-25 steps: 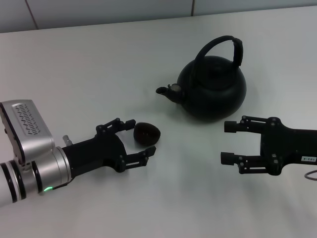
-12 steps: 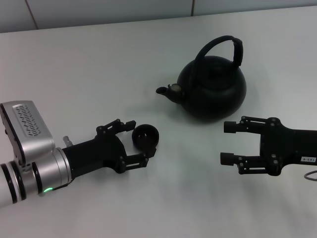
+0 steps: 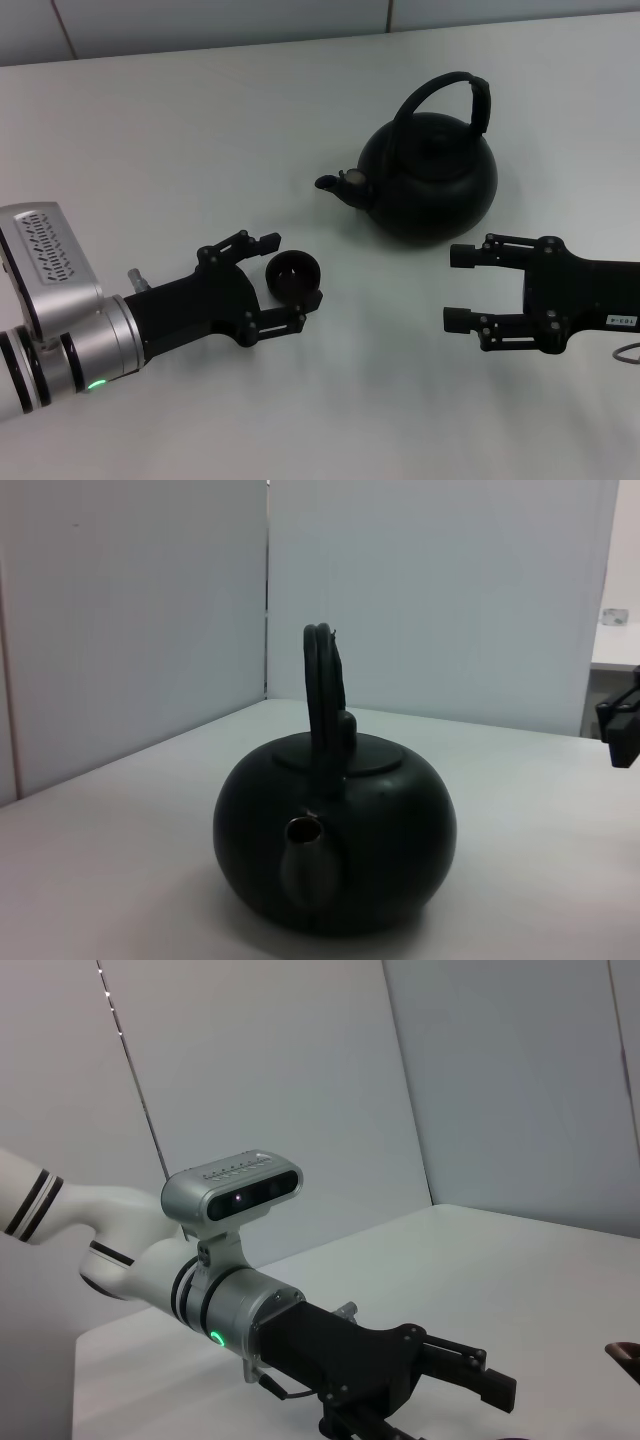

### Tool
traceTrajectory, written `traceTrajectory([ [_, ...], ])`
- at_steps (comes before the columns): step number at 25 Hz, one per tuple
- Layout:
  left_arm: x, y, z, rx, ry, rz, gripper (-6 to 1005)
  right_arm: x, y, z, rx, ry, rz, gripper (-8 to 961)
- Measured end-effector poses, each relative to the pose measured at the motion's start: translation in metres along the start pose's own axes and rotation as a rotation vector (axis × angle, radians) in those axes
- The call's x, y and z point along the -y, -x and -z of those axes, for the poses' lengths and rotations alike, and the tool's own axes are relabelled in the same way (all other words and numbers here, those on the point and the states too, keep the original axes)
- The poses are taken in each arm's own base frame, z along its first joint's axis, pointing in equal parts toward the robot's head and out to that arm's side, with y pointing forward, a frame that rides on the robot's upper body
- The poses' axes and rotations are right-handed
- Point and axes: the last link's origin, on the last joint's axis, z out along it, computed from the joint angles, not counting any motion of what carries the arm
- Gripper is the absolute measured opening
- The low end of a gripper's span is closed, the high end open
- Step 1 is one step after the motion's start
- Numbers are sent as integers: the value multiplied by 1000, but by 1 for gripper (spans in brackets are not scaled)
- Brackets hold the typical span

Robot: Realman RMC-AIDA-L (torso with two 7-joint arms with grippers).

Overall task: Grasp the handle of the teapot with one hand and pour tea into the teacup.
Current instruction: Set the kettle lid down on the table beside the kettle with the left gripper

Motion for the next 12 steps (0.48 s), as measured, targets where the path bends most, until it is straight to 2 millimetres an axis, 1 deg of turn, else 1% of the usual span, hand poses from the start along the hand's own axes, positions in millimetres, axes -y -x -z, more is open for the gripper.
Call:
traceTrajectory([
  [6,-3,-2,2,-19,18,1,871,0,0,-1,-2,3,0,784],
  [8,-7,-8,9,-77,37,7,871,0,0,0,-2,2,-2,784],
  [9,-7,-11,17,-122,27,10,871,-1,-2,1,0,-2,-4,784],
  [10,-7,-11,17,-122,27,10,871,-1,-2,1,0,-2,-4,784],
  [11,-7,-13,23,-147,18,11,871,-1,-2,1,3,-6,-4,785],
  [12,-7,-13,23,-147,18,11,870,-1,-2,1,3,-6,-4,785],
])
